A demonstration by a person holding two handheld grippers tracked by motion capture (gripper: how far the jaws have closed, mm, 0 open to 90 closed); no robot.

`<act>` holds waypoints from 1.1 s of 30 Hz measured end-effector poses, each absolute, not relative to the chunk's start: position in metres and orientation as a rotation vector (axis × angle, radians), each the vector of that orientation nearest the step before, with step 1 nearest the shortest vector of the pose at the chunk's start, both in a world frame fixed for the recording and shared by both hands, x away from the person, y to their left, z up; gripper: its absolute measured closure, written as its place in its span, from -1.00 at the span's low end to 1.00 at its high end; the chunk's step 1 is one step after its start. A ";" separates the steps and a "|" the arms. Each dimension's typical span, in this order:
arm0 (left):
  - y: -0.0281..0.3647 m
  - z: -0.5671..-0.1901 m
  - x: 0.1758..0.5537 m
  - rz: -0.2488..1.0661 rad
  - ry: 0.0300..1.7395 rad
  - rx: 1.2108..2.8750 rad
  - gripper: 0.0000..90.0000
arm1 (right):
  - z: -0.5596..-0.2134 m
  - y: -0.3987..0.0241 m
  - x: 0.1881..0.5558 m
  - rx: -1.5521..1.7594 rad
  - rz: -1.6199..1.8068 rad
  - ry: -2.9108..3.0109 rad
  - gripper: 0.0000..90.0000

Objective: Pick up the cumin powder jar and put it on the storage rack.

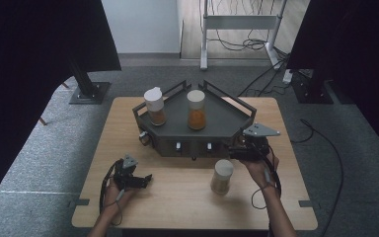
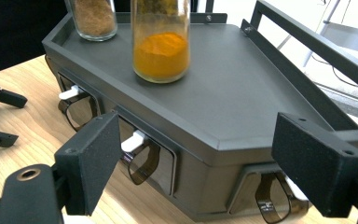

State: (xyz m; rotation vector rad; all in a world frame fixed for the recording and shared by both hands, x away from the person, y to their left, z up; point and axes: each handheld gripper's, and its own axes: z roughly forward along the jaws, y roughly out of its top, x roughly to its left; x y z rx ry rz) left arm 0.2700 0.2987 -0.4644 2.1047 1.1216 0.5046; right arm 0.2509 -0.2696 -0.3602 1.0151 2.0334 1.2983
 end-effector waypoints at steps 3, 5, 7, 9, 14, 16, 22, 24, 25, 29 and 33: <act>0.299 -0.464 0.270 0.505 1.121 2.105 -0.92 | -0.364 -0.274 0.249 1.024 1.302 2.024 -0.66; 0.299 -0.464 0.270 0.505 1.121 2.105 -0.92 | -0.367 -0.275 0.247 1.025 1.300 2.019 -0.66; 0.299 -0.465 0.270 0.505 1.121 2.104 -0.92 | -0.370 -0.277 0.246 1.032 1.298 2.014 -0.66; 0.299 -0.465 0.270 0.505 1.121 2.104 -0.92 | -0.374 -0.279 0.244 1.043 1.300 2.008 -0.66; 0.299 -0.465 0.270 0.505 1.121 2.104 -0.92 | -0.382 -0.284 0.241 1.065 1.291 1.999 -0.67; 0.299 -0.465 0.270 0.506 1.121 2.104 -0.92 | -0.385 -0.286 0.239 1.073 1.289 1.996 -0.67; 0.299 -0.465 0.270 0.506 1.121 2.104 -0.92 | -0.393 -0.289 0.236 1.092 1.278 1.999 -0.67; 0.299 -0.465 0.270 0.506 1.121 2.104 -0.92 | -0.396 -0.290 0.235 1.091 1.275 1.999 -0.67; 0.299 -0.465 0.270 0.505 1.121 2.104 -0.92 | -0.397 -0.290 0.234 1.093 1.272 1.998 -0.67; 0.299 -0.465 0.270 0.506 1.121 2.104 -0.91 | -0.401 -0.292 0.232 1.094 1.267 1.994 -0.67; 0.298 -0.465 0.270 0.506 1.123 2.103 -0.92 | -0.405 -0.294 0.229 1.093 1.260 1.990 -0.67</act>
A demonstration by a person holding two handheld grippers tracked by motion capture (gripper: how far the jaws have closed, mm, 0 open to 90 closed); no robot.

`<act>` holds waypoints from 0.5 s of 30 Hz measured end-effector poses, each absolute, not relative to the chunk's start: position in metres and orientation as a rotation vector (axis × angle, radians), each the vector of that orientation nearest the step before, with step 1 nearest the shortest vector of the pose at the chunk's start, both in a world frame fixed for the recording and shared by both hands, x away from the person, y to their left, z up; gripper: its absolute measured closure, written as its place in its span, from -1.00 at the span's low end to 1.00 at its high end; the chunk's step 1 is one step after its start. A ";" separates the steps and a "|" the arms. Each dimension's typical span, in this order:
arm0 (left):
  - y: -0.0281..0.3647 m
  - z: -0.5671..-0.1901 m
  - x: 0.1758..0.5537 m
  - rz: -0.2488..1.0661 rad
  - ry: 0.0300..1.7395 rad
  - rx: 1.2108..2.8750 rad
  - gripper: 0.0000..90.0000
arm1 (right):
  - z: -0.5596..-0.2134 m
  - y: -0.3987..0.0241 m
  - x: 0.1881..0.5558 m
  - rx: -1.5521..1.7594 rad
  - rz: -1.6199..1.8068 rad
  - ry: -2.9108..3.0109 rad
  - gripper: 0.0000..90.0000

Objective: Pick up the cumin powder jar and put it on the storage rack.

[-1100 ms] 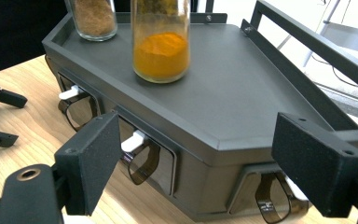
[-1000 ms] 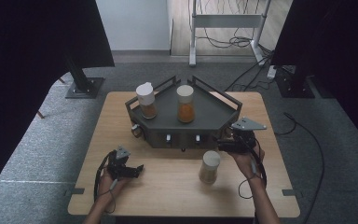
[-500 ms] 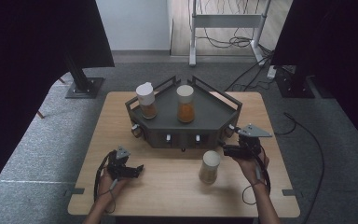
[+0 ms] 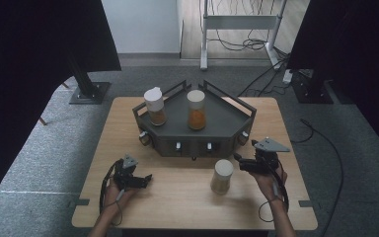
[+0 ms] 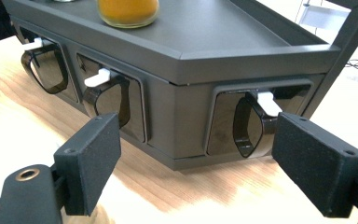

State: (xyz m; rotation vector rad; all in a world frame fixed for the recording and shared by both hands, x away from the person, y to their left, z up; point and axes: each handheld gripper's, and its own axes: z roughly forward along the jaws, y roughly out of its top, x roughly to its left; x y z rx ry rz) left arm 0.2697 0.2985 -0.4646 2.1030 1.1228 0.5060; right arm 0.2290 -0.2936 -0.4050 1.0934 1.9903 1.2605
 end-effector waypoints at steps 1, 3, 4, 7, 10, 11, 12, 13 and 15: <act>0.298 -0.465 0.270 0.506 1.123 2.103 -0.92 | -0.406 -0.294 0.229 1.096 1.262 1.991 -0.67; 0.298 -0.465 0.270 0.506 1.123 2.103 -0.92 | -0.409 -0.294 0.228 1.098 1.257 1.993 -0.67; 0.298 -0.465 0.270 0.506 1.124 2.102 -0.92 | -0.411 -0.295 0.228 1.099 1.254 1.995 -0.67; 0.298 -0.465 0.270 0.506 1.123 2.103 -0.92 | -0.417 -0.295 0.227 1.111 1.252 1.999 -0.67; 0.298 -0.465 0.270 0.506 1.123 2.103 -0.92 | -0.424 -0.296 0.227 1.118 1.246 2.006 -0.67; 0.298 -0.465 0.270 0.506 1.123 2.103 -0.92 | -0.426 -0.296 0.227 1.119 1.243 2.008 -0.67; 0.298 -0.465 0.270 0.506 1.123 2.103 -0.92 | -0.427 -0.296 0.226 1.121 1.243 2.010 -0.67; 0.298 -0.465 0.270 0.506 1.123 2.103 -0.92 | -0.429 -0.296 0.226 1.124 1.244 2.010 -0.67; 0.298 -0.465 0.270 0.507 1.124 2.103 -0.92 | -0.431 -0.297 0.226 1.125 1.243 2.011 -0.67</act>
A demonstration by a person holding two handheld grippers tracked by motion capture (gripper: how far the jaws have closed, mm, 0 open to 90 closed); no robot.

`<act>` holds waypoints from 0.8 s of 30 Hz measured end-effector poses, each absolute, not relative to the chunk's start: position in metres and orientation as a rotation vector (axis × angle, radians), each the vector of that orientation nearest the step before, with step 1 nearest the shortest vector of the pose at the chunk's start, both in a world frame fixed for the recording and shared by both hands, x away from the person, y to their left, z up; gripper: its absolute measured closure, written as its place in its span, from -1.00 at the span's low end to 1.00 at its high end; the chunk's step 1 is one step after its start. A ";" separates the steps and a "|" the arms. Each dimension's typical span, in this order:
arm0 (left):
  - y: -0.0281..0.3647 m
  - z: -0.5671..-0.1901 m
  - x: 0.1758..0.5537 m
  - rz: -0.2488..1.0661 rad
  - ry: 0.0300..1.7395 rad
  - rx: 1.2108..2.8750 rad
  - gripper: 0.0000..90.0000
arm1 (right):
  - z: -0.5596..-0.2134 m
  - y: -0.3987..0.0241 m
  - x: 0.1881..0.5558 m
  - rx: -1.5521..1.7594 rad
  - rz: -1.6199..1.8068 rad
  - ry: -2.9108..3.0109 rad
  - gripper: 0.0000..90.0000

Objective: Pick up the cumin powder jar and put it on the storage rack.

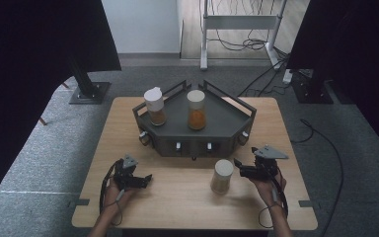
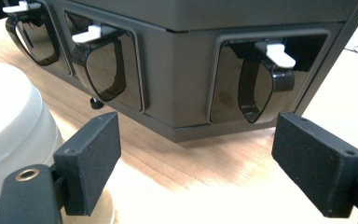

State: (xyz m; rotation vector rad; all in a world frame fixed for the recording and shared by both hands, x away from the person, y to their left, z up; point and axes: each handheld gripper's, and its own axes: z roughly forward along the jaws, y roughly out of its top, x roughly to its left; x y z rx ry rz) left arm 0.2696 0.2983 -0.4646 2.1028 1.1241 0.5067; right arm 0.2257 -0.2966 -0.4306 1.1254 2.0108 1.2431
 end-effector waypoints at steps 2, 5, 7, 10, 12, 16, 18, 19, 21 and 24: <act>0.298 -0.465 0.270 0.507 1.124 2.102 -0.92 | -0.433 -0.297 0.225 1.128 1.244 2.011 -0.67; 0.298 -0.465 0.270 0.508 1.122 2.102 -0.92 | -0.436 -0.297 0.224 1.134 1.243 2.010 -0.67; 0.298 -0.465 0.270 0.508 1.122 2.102 -0.92 | -0.438 -0.296 0.224 1.134 1.239 2.013 -0.67; 0.298 -0.465 0.270 0.508 1.123 2.102 -0.92 | -0.441 -0.295 0.224 1.136 1.225 2.021 -0.67; 0.298 -0.465 0.270 0.508 1.122 2.102 -0.92 | -0.444 -0.294 0.224 1.139 1.217 2.026 -0.67; 0.298 -0.465 0.270 0.508 1.122 2.102 -0.92 | -0.449 -0.292 0.224 1.144 1.202 2.035 -0.67; 0.298 -0.465 0.270 0.508 1.122 2.103 -0.92 | -0.452 -0.291 0.224 1.147 1.190 2.042 -0.67; 0.298 -0.465 0.270 0.508 1.122 2.103 -0.92 | -0.454 -0.291 0.224 1.150 1.187 2.045 -0.67; 0.298 -0.465 0.270 0.508 1.122 2.103 -0.92 | -0.457 -0.291 0.224 1.154 1.184 2.047 -0.67; 0.298 -0.465 0.270 0.508 1.123 2.103 -0.92 | -0.462 -0.290 0.223 1.166 1.180 2.047 -0.67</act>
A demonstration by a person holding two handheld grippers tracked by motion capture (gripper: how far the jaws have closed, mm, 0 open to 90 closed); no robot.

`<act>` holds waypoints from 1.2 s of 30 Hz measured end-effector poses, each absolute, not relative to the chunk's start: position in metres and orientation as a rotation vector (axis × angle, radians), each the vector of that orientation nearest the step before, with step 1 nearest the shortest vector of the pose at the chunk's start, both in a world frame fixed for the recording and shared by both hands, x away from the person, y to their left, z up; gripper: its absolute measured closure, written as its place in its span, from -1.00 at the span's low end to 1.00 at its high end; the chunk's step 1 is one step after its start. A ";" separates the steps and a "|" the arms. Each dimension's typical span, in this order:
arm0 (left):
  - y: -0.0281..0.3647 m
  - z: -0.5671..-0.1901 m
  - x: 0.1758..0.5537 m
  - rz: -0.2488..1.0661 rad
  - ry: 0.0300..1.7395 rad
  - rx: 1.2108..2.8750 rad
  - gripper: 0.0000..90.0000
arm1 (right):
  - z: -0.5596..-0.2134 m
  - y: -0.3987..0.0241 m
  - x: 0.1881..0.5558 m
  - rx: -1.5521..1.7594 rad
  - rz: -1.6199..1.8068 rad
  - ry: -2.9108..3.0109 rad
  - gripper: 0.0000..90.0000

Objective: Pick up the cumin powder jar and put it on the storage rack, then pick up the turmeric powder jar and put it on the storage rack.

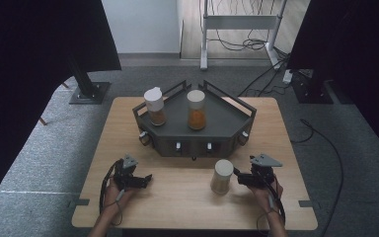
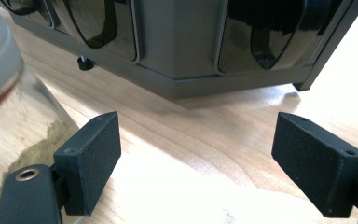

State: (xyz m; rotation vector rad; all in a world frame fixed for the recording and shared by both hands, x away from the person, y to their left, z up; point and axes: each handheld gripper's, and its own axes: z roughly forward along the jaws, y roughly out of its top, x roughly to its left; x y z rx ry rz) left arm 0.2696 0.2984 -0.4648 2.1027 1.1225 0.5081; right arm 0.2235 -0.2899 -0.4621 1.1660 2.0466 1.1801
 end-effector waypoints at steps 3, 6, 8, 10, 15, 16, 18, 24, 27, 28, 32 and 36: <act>0.298 -0.465 0.270 0.508 1.122 2.103 -0.92 | -0.467 -0.288 0.224 1.173 1.167 2.058 -0.67; 0.298 -0.465 0.270 0.508 1.123 2.103 -0.92 | -0.469 -0.286 0.224 1.171 1.142 2.068 -0.67; 0.298 -0.465 0.270 0.508 1.122 2.103 -0.92 | -0.470 -0.286 0.225 1.173 1.137 2.071 -0.67; 0.298 -0.465 0.270 0.508 1.122 2.102 -0.92 | -0.471 -0.285 0.225 1.173 1.127 2.075 -0.67; 0.298 -0.465 0.270 0.508 1.122 2.102 -0.92 | -0.474 -0.283 0.226 1.177 1.101 2.089 -0.67; 0.298 -0.465 0.270 0.508 1.122 2.103 -0.92 | -0.474 -0.282 0.226 1.178 1.092 2.093 -0.67; 0.298 -0.465 0.270 0.508 1.123 2.102 -0.92 | -0.475 -0.280 0.227 1.178 1.075 2.100 -0.67; 0.298 -0.465 0.270 0.508 1.123 2.102 -0.92 | -0.477 -0.275 0.230 1.189 1.018 2.127 -0.67; 0.298 -0.465 0.270 0.508 1.123 2.102 -0.92 | -0.476 -0.273 0.231 1.201 0.995 2.137 -0.67; 0.298 -0.465 0.270 0.508 1.122 2.102 -0.92 | -0.476 -0.272 0.231 1.199 0.992 2.137 -0.67; 0.298 -0.465 0.270 0.508 1.123 2.102 -0.92 | -0.476 -0.272 0.231 1.200 0.993 2.137 -0.67; 0.298 -0.465 0.270 0.508 1.123 2.102 -0.92 | -0.476 -0.271 0.231 1.197 0.991 2.137 -0.67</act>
